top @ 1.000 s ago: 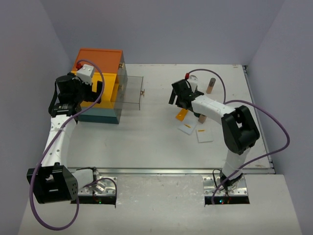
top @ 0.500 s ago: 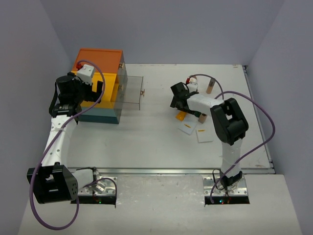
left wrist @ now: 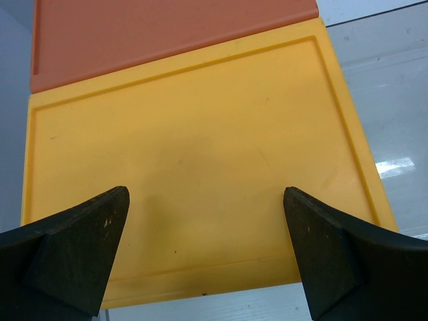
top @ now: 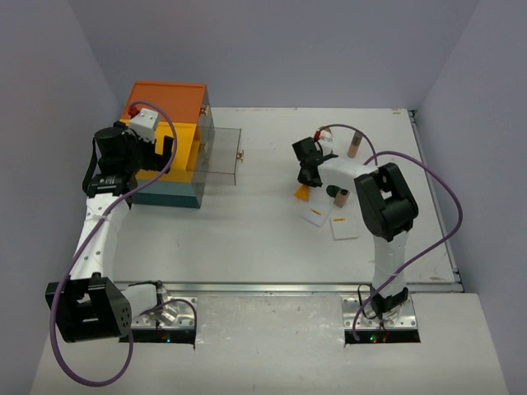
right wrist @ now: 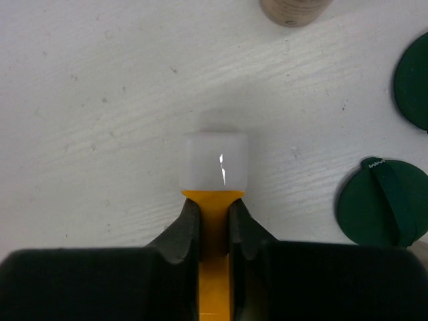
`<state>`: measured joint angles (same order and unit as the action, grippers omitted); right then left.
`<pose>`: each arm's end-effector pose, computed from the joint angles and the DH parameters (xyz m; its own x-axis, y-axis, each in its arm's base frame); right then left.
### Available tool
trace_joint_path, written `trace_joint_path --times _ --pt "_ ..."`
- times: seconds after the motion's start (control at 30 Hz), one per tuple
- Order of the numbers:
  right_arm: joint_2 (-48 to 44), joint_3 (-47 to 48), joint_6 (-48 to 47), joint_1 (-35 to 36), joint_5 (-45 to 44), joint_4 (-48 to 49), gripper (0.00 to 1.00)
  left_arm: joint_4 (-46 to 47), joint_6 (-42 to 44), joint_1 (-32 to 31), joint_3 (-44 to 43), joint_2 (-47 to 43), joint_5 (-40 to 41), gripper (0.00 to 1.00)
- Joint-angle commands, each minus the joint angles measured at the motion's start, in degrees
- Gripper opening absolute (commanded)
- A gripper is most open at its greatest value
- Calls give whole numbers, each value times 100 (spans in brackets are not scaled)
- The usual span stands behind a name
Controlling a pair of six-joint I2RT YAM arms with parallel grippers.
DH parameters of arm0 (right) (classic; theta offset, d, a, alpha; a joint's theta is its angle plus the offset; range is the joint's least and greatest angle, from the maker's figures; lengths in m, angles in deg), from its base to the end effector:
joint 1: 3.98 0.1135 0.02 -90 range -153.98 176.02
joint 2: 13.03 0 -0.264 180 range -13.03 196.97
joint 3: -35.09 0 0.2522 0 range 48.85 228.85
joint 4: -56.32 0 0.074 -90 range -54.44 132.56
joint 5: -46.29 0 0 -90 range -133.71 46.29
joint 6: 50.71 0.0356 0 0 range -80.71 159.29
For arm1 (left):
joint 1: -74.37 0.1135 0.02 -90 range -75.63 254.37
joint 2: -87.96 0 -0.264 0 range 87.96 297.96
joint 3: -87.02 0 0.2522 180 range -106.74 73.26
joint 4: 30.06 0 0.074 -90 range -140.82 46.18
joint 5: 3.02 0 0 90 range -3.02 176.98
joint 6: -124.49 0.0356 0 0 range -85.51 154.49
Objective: Organize the makeup
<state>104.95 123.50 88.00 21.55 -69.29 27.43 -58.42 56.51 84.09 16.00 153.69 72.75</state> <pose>0.3845 0.1666 0.1317 -0.6464 0.4423 -0.6217 0.4558 0.8773 0.1502 0.2602 0.0357 0.3349 -0.3358 0.3112 -0.8890 0.1997 0.9459 0.2556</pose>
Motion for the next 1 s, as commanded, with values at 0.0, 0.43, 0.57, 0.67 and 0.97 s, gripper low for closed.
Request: trace_joint_path --times 0.0,0.43,0.57,0.67,0.97 --pt "-189 -416 -449 -21 750 711 2 98 -5 30 56 -90 -45 100" --pt "-2185 -641 -2562 839 1409 3095 0 98 -100 39 82 -157 -10 100" --pt "-2267 70 -2702 1455 1259 3270 0 124 -126 39 68 -175 -11 100" --pt "-1974 633 -2488 1839 1258 3515 0 111 -137 44 48 -184 21 100" --pt "-868 1656 -1923 2254 1058 3507 0 80 -137 66 74 -237 32 100"
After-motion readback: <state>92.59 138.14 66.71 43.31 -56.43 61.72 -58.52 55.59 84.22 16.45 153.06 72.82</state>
